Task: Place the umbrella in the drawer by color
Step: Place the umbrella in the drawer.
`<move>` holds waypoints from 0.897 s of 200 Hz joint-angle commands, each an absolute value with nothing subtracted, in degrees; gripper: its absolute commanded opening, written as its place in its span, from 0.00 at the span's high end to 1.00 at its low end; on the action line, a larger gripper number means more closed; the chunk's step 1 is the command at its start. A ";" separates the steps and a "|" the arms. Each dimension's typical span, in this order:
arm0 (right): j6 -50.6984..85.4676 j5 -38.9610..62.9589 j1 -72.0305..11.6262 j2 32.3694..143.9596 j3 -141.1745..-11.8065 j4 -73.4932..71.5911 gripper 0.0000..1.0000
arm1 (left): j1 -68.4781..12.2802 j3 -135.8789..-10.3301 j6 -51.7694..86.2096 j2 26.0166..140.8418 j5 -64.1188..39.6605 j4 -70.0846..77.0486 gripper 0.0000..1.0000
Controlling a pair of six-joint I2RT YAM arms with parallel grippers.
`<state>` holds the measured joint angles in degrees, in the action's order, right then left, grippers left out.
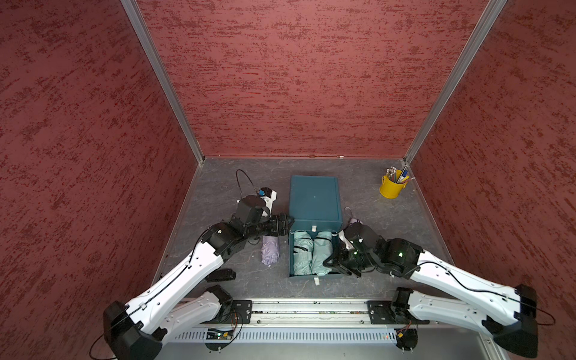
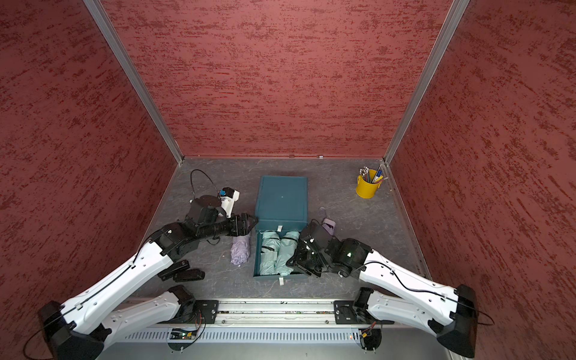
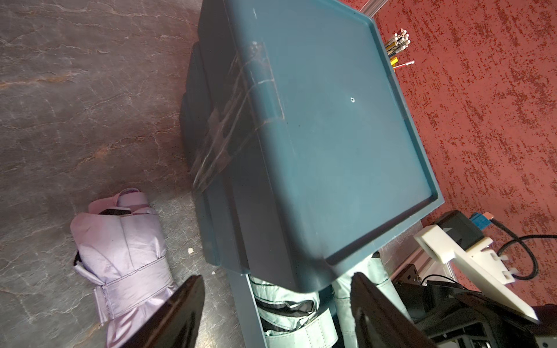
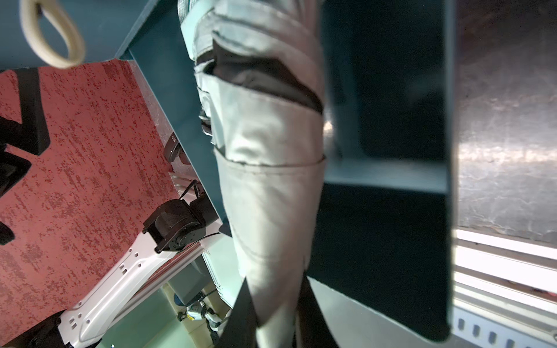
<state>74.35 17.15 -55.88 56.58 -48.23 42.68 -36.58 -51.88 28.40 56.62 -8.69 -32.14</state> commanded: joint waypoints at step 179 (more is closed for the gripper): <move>59.99 0.80 -59.13 58.91 -59.69 52.65 0.50 | -36.13 -52.39 27.83 55.99 -6.29 -31.71 0.19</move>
